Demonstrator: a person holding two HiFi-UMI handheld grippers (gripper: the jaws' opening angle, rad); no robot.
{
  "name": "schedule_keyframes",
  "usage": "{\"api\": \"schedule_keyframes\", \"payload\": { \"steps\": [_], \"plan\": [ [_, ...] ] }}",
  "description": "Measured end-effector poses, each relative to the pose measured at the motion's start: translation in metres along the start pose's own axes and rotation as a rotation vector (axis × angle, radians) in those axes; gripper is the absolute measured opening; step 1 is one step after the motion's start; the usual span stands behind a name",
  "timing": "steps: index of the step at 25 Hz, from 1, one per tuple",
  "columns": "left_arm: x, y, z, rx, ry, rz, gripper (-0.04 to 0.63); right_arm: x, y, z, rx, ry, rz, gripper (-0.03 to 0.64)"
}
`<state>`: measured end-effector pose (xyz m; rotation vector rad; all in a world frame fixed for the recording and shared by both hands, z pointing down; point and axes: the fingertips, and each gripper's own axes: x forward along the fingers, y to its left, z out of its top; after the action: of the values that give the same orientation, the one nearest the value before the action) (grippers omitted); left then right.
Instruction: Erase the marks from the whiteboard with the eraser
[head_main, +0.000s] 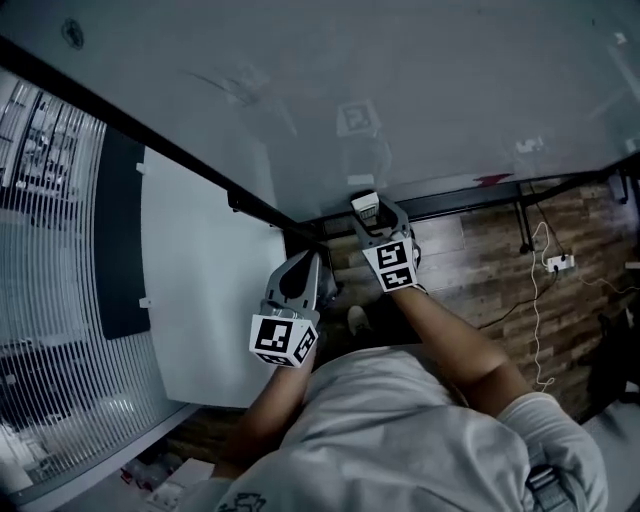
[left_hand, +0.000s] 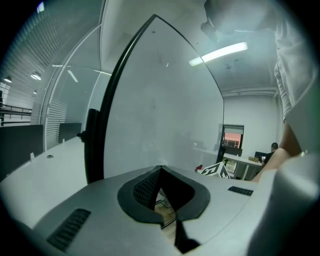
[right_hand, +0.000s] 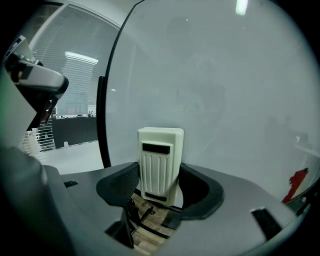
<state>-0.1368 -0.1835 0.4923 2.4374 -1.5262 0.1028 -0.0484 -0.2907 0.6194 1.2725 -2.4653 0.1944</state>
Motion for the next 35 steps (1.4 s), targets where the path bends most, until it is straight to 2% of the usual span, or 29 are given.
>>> {"api": "schedule_keyframes", "payload": {
  "steps": [9, 16, 20, 27, 30, 35],
  "plan": [
    [0.041, -0.019, 0.002, 0.034, 0.000, -0.057, 0.006, -0.028, -0.091, -0.042, -0.037, 0.041, -0.121, 0.245],
    [0.039, -0.020, -0.014, 0.010, 0.024, -0.047, 0.006, -0.046, -0.150, -0.069, 0.042, 0.075, -0.236, 0.245],
    [0.032, -0.019, -0.026, -0.005, 0.038, -0.031, 0.006, -0.044, -0.151, -0.074, 0.060, 0.068, -0.261, 0.245],
    [0.014, -0.007, -0.035, -0.016, 0.044, 0.021, 0.006, -0.031, -0.130, -0.077, 0.167, 0.075, -0.256, 0.245],
    [0.002, 0.001, -0.038, -0.024, 0.045, 0.042, 0.006, -0.023, -0.113, -0.079, 0.207, 0.077, -0.244, 0.245],
    [-0.019, 0.019, -0.045, -0.036, 0.043, 0.083, 0.006, -0.006, -0.077, -0.078, 0.216, 0.074, -0.204, 0.245]
  ]
}}
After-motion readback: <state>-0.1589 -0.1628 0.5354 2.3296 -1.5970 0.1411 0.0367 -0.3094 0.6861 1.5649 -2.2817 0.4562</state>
